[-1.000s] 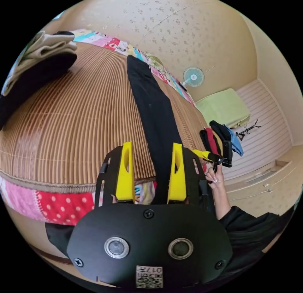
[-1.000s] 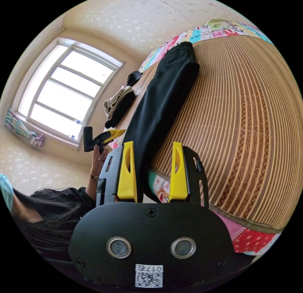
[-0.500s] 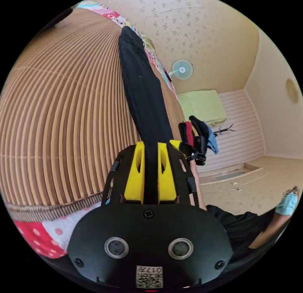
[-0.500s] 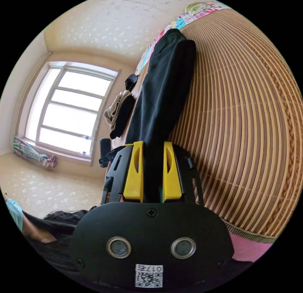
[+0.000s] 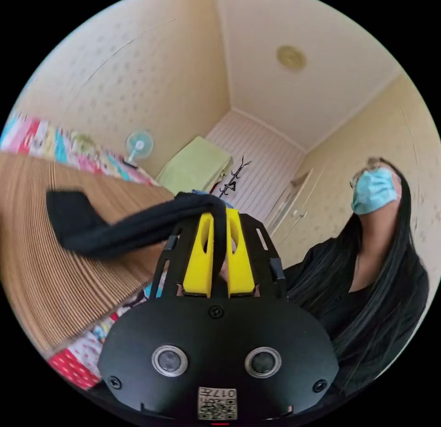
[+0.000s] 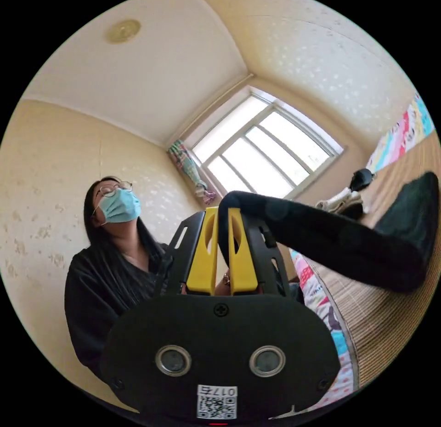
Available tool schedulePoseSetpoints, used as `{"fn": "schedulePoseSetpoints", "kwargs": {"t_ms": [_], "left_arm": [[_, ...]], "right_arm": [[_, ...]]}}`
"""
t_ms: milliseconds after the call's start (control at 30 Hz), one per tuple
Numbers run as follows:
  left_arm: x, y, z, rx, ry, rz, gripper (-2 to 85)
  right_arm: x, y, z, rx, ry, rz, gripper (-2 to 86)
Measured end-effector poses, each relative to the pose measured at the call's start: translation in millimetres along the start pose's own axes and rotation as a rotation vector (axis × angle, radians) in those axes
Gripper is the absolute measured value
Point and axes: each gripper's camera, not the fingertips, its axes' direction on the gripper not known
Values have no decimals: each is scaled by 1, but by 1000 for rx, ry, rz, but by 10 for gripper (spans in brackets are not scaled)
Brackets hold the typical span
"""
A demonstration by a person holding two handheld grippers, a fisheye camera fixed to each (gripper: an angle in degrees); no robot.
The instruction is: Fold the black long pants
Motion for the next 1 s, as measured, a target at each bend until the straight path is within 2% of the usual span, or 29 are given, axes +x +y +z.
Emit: {"fn": "schedulePoseSetpoints", "kwargs": {"t_ms": [100,233,333,433,567,667,767,833,900,1000], "left_arm": [[90,-49,-9,60,-31,206,48],[155,-89,-16,144,-50,291,48],[177,-115,-14,205,-121,329,48],[145,-153,6,165,-251,190,47],[16,-203,54,22,-377,-51,47],[-57,-211,76,2,-401,-129,47],[-83,-190,95,-59,-475,-49,48],[-105,-154,105,-117,-495,-98,49],[-133,-79,124,-212,-505,-148,50],[-137,33,136,-303,-477,-203,51]], "right_arm": [[-87,-53,29,-57,17,-223,20],[-156,-108,55,-76,65,-261,18],[-190,-148,73,-90,185,-271,17],[-179,-191,76,-100,395,-169,16],[-86,-250,61,-161,734,31,16],[-17,-267,42,-118,783,94,16],[12,-252,35,-110,804,59,16],[31,-223,39,-176,885,57,15],[60,-161,42,-300,989,92,16],[79,-54,29,-369,972,163,18]]}}
